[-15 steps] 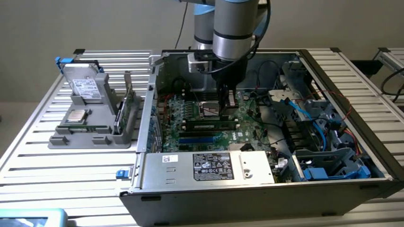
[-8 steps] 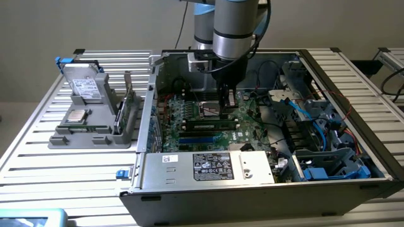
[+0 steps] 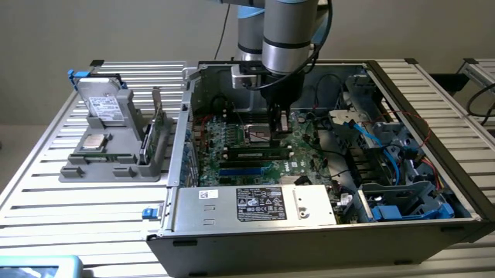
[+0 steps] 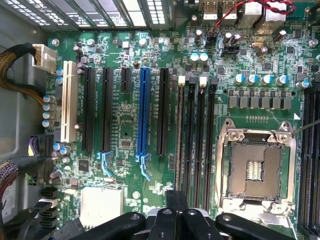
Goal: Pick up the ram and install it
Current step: 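Press down the ram until it locks into place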
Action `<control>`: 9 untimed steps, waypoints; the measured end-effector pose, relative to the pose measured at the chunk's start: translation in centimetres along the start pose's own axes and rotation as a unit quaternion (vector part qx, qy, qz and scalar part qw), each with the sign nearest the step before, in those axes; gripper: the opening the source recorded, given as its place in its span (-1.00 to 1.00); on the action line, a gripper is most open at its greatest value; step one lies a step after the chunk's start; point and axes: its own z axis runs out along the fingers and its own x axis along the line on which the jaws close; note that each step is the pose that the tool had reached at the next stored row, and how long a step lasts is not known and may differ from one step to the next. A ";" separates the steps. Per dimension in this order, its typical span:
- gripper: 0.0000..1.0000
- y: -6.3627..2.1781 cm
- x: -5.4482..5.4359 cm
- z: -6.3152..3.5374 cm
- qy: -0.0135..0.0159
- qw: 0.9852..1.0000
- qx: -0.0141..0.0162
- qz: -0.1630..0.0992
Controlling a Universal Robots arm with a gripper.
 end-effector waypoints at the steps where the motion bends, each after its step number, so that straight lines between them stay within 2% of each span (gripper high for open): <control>1: -0.79 -0.07 0.0 0.09 0.001 1.000 0.000 0.002; 5: -0.79 -0.20 -0.3 0.39 0.004 1.000 0.000 0.005; 9: -0.79 -0.21 -0.7 0.47 0.012 1.000 0.000 0.005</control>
